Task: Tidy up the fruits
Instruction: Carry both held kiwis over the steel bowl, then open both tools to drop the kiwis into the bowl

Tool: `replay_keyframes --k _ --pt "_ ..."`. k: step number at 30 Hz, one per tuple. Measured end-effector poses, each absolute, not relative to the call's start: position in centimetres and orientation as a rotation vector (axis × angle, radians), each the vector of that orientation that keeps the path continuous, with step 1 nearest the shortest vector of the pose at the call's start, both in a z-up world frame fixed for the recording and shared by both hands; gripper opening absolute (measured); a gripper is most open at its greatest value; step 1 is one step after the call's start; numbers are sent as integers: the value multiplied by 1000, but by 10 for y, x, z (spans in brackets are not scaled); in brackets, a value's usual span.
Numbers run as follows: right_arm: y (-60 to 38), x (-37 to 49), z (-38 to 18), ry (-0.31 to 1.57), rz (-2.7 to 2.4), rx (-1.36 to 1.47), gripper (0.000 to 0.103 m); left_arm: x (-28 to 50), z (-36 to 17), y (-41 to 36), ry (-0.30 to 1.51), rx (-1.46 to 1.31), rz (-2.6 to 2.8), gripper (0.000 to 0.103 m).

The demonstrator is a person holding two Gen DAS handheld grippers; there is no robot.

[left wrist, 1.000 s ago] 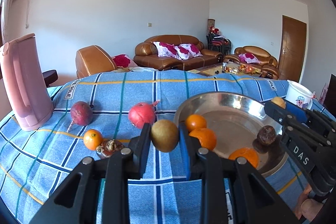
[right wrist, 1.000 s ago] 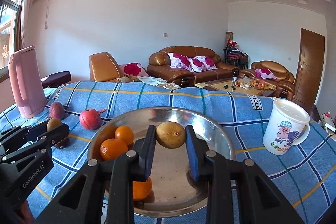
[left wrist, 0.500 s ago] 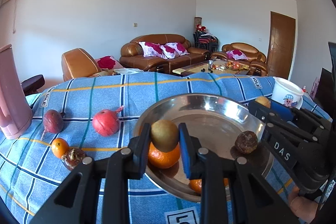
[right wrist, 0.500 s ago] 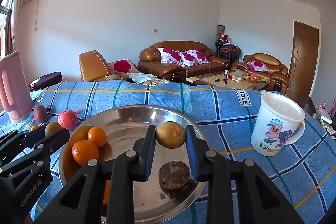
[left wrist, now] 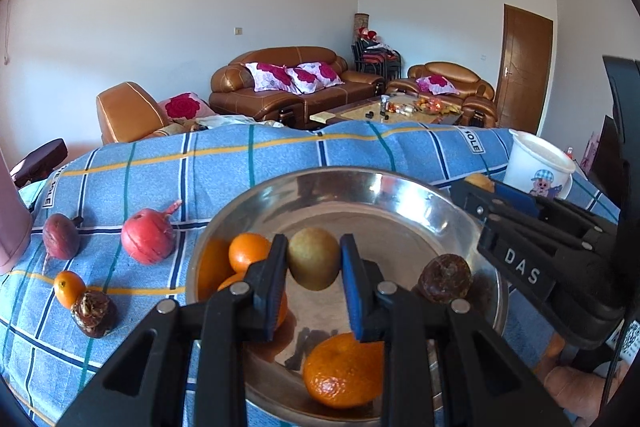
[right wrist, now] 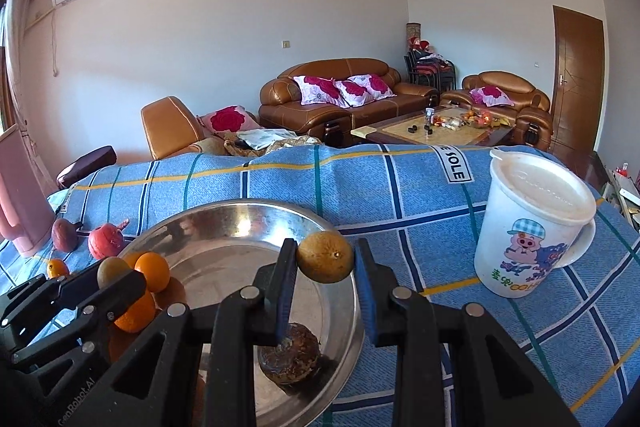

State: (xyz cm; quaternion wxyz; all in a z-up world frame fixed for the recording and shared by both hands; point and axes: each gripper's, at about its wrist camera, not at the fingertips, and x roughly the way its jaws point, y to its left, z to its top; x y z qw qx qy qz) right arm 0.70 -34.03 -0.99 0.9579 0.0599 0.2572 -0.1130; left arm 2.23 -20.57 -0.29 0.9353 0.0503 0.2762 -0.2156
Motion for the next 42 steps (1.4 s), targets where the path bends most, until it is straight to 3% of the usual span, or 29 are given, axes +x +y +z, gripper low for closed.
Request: replay_keyframes --k 16,34,35,37,41,42 --pt "-340 43 -34 726 -156 131 30 38 -21 -230 703 171 -392 28" --pt "-334 50 -37 765 -138 107 31 45 -28 -240 753 208 -340 30" --pt "-333 50 -37 763 -140 106 31 44 -28 -240 748 213 -340 31" --pt "-333 49 -36 756 -138 102 32 42 -27 -241 735 224 -335 46" --pt "-333 44 -34 729 -151 104 43 35 -21 -241 691 238 -314 52" --pt "-335 42 -33 720 -154 116 49 34 -20 -239 683 231 -311 59"
